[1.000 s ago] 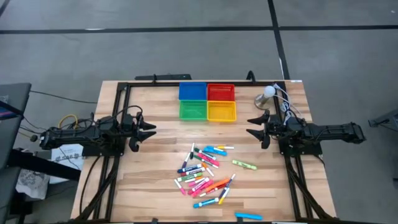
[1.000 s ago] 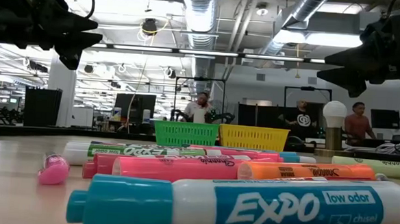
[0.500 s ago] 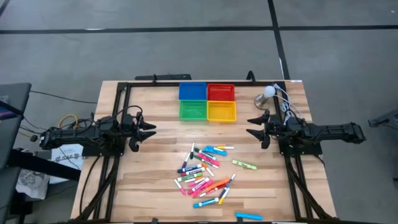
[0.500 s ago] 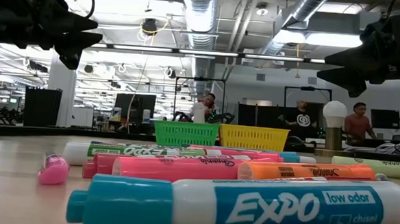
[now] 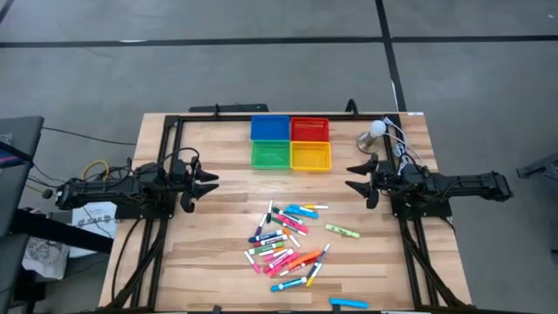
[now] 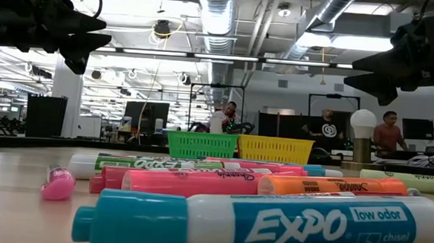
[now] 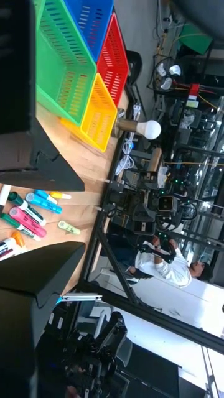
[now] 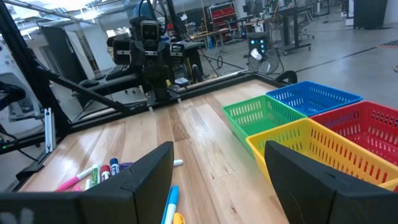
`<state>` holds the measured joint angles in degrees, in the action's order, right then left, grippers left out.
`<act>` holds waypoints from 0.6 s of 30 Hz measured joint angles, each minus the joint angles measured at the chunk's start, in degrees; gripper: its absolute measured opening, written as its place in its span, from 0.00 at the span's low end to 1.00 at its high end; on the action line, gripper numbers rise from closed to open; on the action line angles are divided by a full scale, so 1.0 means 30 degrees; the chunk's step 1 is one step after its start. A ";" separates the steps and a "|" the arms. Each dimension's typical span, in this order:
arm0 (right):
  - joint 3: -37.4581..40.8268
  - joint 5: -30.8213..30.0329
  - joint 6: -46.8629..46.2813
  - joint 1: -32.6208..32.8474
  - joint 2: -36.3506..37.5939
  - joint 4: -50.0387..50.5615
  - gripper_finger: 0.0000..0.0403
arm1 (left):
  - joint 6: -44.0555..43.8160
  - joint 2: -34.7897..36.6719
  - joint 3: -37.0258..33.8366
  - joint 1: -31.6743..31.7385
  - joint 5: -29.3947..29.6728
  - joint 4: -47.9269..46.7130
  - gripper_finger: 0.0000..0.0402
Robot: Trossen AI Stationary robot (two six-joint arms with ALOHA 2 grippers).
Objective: Pick & Place Markers
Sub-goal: Put the light green marker in the red bin
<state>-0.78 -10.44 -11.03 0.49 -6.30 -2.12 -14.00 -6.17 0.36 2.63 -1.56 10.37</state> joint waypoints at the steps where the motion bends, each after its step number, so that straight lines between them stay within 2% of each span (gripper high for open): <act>1: 0.0000 0.0000 0.0000 0.0000 -0.0001 -0.0001 0.60 | 0.0000 0.0000 -0.0007 -0.0007 0.0007 0.0007 0.35; 15: 0.0000 0.0003 -0.0017 0.0000 0.0000 -0.0013 0.60 | 0.0003 0.0002 0.0001 -0.0005 0.0003 0.0098 0.35; 18: 0.0000 0.0007 -0.0899 0.0003 -0.0003 -0.0089 0.60 | 0.0007 0.0007 0.0001 -0.0007 0.0002 0.0131 0.35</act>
<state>-0.78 -10.41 -13.72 0.50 -6.31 -2.39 -13.98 -6.15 0.36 2.61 -1.56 10.76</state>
